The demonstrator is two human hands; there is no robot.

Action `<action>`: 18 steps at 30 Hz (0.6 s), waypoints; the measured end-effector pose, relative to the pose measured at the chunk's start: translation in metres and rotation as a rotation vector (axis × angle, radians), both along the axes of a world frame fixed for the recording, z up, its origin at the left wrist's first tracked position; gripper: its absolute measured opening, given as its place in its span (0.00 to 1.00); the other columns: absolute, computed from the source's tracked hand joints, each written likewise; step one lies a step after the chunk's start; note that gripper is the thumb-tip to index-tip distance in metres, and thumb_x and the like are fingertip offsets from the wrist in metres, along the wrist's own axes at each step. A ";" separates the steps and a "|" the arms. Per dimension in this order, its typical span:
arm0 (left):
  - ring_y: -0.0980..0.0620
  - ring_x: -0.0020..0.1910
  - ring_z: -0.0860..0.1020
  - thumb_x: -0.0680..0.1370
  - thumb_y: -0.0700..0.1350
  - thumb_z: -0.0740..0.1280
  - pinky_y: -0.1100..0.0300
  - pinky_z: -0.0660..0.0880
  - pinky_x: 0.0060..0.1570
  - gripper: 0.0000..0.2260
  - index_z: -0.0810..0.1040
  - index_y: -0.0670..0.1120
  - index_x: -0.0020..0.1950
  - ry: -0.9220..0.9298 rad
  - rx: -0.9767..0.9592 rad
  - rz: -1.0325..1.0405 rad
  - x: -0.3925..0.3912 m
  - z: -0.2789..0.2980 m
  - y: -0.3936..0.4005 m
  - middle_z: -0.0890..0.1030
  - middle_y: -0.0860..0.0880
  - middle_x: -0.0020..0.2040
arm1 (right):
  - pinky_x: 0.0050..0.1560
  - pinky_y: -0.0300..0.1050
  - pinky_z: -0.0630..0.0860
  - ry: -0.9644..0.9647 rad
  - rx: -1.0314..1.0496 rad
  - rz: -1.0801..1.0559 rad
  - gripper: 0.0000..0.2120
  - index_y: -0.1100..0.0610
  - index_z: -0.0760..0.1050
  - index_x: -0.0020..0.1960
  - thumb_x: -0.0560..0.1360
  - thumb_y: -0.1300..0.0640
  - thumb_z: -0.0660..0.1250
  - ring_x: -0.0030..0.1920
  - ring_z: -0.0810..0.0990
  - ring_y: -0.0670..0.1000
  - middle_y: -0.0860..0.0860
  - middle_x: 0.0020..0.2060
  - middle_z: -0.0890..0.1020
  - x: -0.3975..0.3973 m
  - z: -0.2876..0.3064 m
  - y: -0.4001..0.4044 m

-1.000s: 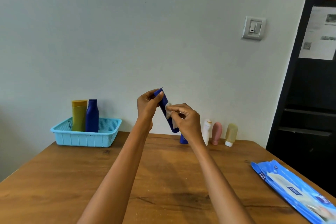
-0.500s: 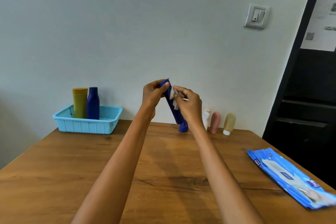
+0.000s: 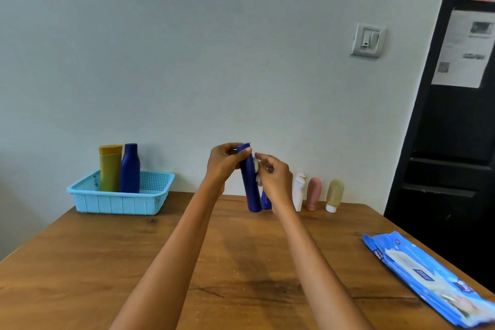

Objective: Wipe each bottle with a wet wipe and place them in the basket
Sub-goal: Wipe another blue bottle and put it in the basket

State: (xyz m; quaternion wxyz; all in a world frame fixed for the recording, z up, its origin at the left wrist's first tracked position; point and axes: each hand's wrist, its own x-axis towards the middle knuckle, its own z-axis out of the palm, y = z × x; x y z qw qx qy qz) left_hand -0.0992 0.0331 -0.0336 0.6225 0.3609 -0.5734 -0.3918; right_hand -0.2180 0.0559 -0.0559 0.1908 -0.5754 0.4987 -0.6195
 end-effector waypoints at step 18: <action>0.51 0.45 0.78 0.70 0.57 0.72 0.59 0.71 0.42 0.22 0.75 0.44 0.56 -0.257 0.043 0.416 -0.005 -0.006 -0.008 0.80 0.48 0.49 | 0.38 0.29 0.71 0.078 0.062 0.035 0.11 0.54 0.78 0.58 0.78 0.61 0.61 0.45 0.79 0.46 0.48 0.45 0.81 0.001 0.013 0.009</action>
